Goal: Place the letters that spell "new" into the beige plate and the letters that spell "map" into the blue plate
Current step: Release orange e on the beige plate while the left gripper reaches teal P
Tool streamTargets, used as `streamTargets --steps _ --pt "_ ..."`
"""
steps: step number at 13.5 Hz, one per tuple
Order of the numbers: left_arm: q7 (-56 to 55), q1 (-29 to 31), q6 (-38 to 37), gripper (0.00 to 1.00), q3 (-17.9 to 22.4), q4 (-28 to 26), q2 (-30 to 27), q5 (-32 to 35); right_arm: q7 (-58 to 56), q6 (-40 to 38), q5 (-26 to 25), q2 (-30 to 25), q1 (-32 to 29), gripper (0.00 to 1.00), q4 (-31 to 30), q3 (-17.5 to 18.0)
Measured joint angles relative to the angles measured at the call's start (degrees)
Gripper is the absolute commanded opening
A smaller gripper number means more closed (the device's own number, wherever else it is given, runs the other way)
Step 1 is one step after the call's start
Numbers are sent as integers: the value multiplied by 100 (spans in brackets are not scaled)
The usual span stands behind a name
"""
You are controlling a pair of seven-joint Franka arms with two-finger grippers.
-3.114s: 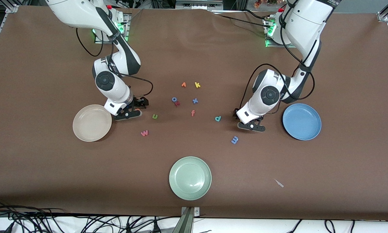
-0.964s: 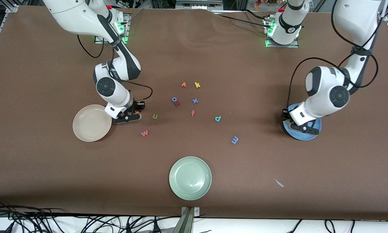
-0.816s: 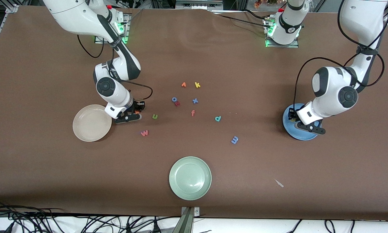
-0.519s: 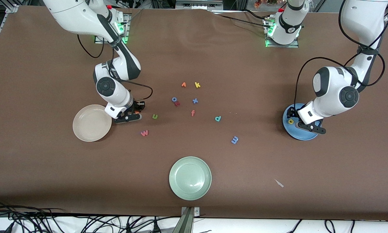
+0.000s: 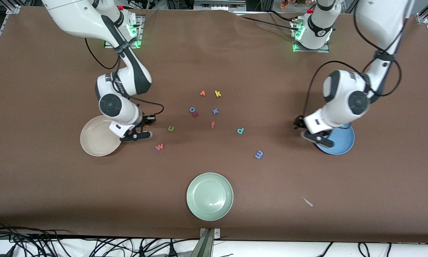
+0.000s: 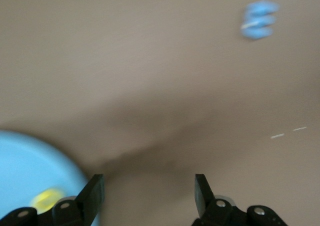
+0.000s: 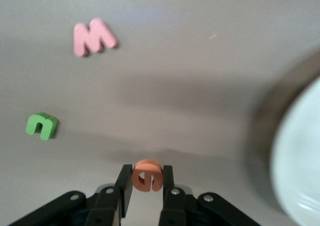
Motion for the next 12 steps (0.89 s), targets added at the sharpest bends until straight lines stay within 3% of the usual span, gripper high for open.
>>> streamTargets --steps 3,8,9,10,11,12 --pt "-554 -962 251 81 2 422 371 -47 -777 -267 -3 3 -423 21 234 -65" --pt "-1643 -2008 288 81 203 1247 1203 -47 -1724 -182 -295 61 -979 23 236 -79" --pt "-1741 -2106 342 81 238 1291 1305 -47 -1816 -111 -398 83 -1061 39 236 -79" --pt "-1789 -2139 428 81 257 1313 1382 -47 -1897 -46 -450 118 -1129 86 237 -79" --pt "-1814 -2136 459 81 272 1328 1432 -47 -1958 3 -462 154 -1175 100 237 -79" --pt "-1839 -2135 480 81 293 1331 1466 -47 -1982 27 -464 179 -1197 100 237 -79"
